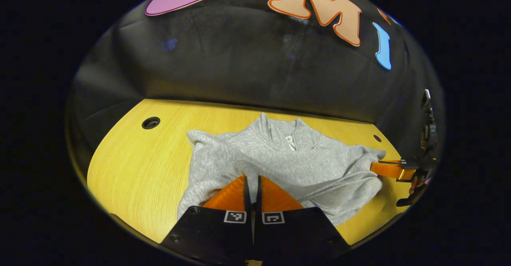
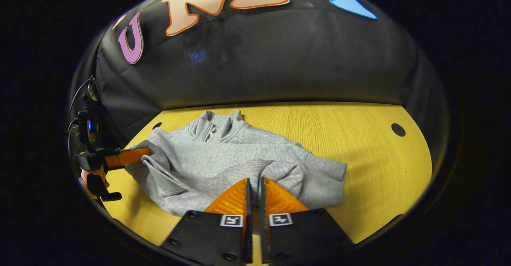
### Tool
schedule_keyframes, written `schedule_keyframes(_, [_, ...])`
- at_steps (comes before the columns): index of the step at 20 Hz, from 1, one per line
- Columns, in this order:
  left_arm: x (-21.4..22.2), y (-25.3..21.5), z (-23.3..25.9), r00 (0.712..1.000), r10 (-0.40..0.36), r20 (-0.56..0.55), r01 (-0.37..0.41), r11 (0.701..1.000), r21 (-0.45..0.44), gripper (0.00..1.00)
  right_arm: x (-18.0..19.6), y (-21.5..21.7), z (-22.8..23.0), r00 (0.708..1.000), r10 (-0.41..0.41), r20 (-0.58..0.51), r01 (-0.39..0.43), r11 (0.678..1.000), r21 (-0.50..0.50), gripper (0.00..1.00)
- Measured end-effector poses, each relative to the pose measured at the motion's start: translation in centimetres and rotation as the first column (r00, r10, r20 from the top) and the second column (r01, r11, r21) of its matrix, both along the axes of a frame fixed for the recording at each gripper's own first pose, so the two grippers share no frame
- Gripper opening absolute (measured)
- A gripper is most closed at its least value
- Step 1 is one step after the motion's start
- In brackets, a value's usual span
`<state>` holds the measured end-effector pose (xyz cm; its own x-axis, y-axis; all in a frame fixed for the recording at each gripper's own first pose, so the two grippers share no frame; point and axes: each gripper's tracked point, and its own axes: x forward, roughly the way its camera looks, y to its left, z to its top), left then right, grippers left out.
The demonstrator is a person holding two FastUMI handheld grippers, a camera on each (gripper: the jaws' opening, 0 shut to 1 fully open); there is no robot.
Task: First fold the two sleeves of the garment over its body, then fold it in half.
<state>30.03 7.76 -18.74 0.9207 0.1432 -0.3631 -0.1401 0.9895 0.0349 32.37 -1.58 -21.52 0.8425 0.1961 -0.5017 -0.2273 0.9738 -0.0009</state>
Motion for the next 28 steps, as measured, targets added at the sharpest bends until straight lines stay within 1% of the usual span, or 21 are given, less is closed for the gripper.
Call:
schedule_keyframes(1, [0.2,0.0,0.0,1.000,-0.002,0.003,0.002,1.000,-0.004,0.05,0.0,0.0,0.0,1.000,0.003,-0.001,-0.003,1.000,0.005,0.14])
schedule_keyframes(2, [0.3,0.0,-0.1,1.000,-0.001,0.000,0.001,1.000,-0.003,0.05,0.1,0.0,0.0,1.000,0.002,-0.003,-0.002,1.000,0.011,0.14])
schedule_keyframes(3, [0.2,0.3,-0.2,1.000,0.004,-0.005,-0.004,1.000,0.004,0.10,0.1,-0.3,0.0,1.000,-0.006,-0.005,0.006,1.000,0.009,0.22])
schedule_keyframes(4, [0.2,-0.1,-0.3,1.000,-0.013,-0.012,0.013,1.000,-0.003,0.13,0.1,-0.5,0.2,1.000,-0.015,-0.008,0.015,1.000,0.012,0.32])
schedule_keyframes(7, [0.1,-1.1,0.5,0.999,-0.037,-0.002,0.037,0.999,-0.007,0.55,0.0,-1.1,1.5,0.999,-0.043,0.014,0.043,0.999,0.021,0.74])
schedule_keyframes(8, [0.1,-1.1,1.1,0.999,-0.029,0.023,0.029,1.000,0.002,0.63,-0.2,-1.1,2.4,0.999,-0.046,0.029,0.045,0.999,0.024,0.88])
schedule_keyframes(9, [0.1,-1.1,2.2,0.998,-0.021,0.052,0.020,1.000,0.015,0.71,-0.3,-1.1,3.3,0.998,-0.047,0.049,0.046,0.999,0.025,0.97])
schedule_keyframes(10, [-0.1,-1.3,3.5,0.996,-0.023,0.084,0.021,0.999,0.033,0.74,-0.6,-1.1,4.3,0.996,-0.046,0.070,0.044,0.999,0.025,0.97])
schedule_keyframes(11, [-0.4,-1.7,4.9,0.993,-0.038,0.109,0.032,0.998,0.057,0.80,-1.1,-1.1,5.4,0.995,-0.046,0.088,0.044,0.999,0.024,0.94])
schedule_keyframes(12, [-1.0,-2.0,6.0,0.991,-0.053,0.123,0.042,0.995,0.092,0.83,-1.8,-1.1,6.6,0.994,-0.045,0.103,0.043,0.999,0.024,0.98])
schedule_keyframes(13, [-1.9,-2.2,7.1,0.990,-0.075,0.121,0.059,0.990,0.128,0.89,-2.7,-1.1,7.7,0.992,-0.044,0.116,0.041,0.999,0.027,0.98])
schedule_keyframes(15, [-3.9,-3.4,9.0,0.986,-0.119,0.114,0.098,0.980,0.176,0.90,-4.7,-0.9,10.3,0.988,-0.042,0.149,0.038,0.999,0.031,0.98])
schedule_keyframes(17, [-7.4,-4.5,10.6,0.981,-0.163,0.105,0.141,0.971,0.193,0.91,-7.4,-1.1,13.4,0.978,-0.040,0.203,0.039,0.999,0.011,0.98])
schedule_keyframes(18, [-9.2,-4.8,11.2,0.979,-0.177,0.099,0.154,0.967,0.205,0.91,-9.0,-1.0,14.8,0.973,-0.031,0.230,0.033,0.999,-0.005,0.94])
schedule_keyframes(19, [-11.0,-5.0,11.7,0.977,-0.192,0.095,0.167,0.962,0.217,0.90,-10.7,-1.2,16.0,0.967,-0.028,0.253,0.034,0.999,-0.020,0.98])
schedule_keyframes(20, [-12.9,-5.2,12.2,0.975,-0.204,0.091,0.179,0.957,0.227,0.90,-12.5,-1.1,17.0,0.963,-0.024,0.269,0.031,0.999,-0.022,0.97])
schedule_keyframes(21, [-14.5,-5.4,12.7,0.973,-0.209,0.099,0.181,0.955,0.234,0.90,-14.3,-0.9,17.8,0.960,-0.029,0.277,0.033,0.999,-0.011,0.98])
schedule_keyframes(22, [-16.2,-5.4,12.8,0.974,-0.205,0.098,0.178,0.956,0.235,0.90,-16.1,-0.6,18.3,0.962,-0.036,0.272,0.033,0.999,0.013,0.94])
schedule_keyframes(23, [-17.9,-5.4,13.0,0.975,-0.198,0.101,0.170,0.957,0.233,0.90,-17.7,-0.3,18.7,0.961,-0.043,0.273,0.035,0.999,0.034,0.98])
schedule_keyframes(24, [-19.4,-5.2,13.3,0.977,-0.179,0.112,0.150,0.963,0.226,0.90,-19.1,-0.2,19.0,0.959,-0.056,0.277,0.043,0.998,0.050,0.97])
schedule_keyframes(28, [-24.2,-5.3,15.1,0.974,-0.154,0.163,0.114,0.966,0.230,0.90,-24.4,0.2,20.6,0.941,-0.077,0.328,0.065,0.997,0.049,0.98])
